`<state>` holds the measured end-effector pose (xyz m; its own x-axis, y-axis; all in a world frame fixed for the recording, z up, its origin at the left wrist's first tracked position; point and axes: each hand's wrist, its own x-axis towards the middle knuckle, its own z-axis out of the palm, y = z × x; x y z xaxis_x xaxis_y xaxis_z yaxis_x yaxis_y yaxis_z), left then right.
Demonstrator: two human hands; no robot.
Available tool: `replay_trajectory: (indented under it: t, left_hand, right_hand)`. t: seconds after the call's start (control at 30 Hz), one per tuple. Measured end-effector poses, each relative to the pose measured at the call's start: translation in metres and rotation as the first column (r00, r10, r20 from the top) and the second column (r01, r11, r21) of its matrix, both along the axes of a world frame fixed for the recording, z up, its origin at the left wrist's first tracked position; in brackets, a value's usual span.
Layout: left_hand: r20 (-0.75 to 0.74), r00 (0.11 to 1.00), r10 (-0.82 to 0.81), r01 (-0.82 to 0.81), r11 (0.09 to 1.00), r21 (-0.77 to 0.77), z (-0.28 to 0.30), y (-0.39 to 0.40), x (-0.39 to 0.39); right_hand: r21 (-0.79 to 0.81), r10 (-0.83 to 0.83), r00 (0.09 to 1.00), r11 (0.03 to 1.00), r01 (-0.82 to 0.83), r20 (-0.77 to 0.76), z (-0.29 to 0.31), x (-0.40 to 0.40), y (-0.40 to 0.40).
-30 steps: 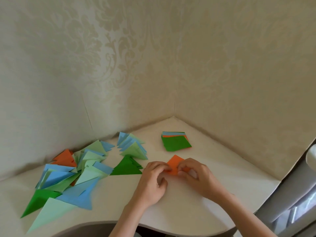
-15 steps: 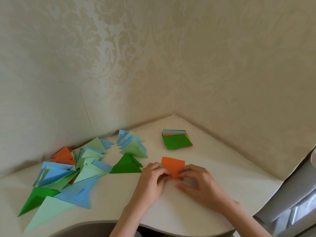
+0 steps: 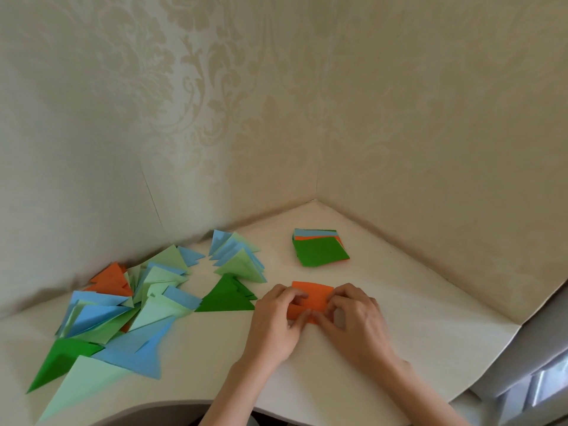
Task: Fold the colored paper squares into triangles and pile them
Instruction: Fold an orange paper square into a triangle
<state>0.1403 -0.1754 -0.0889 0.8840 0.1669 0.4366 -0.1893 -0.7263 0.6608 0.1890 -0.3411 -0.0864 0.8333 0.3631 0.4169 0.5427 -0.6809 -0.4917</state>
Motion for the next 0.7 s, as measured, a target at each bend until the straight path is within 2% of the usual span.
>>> replay_trajectory:
  t: [0.33, 0.5, 0.6, 0.7]
  left_hand:
    - [-0.093, 0.995, 0.029, -0.038, 0.994, -0.104, 0.001, 0.007, 0.005]
    - [-0.118, 0.993, -0.015, -0.007, 0.984, -0.180, 0.004, 0.015, 0.000]
    - [-0.091, 0.995, -0.039, 0.027, 0.991, -0.128, 0.005, 0.015, -0.002]
    - [-0.029, 1.000, 0.012, -0.011, 1.000, 0.025, 0.006, 0.010, -0.003]
  right_hand:
    - [0.005, 0.039, 0.987, 0.999, -0.039, -0.155, 0.000, 0.002, 0.000]
    - [0.016, 0.083, 0.966, 0.997, -0.081, -0.243, 0.010, 0.003, -0.002]
    - [-0.032, 0.076, 0.951, 0.995, -0.090, -0.298, 0.013, 0.005, -0.005]
    - [-0.106, 0.058, 0.929, 0.989, -0.104, -0.366, 0.019, 0.010, -0.004]
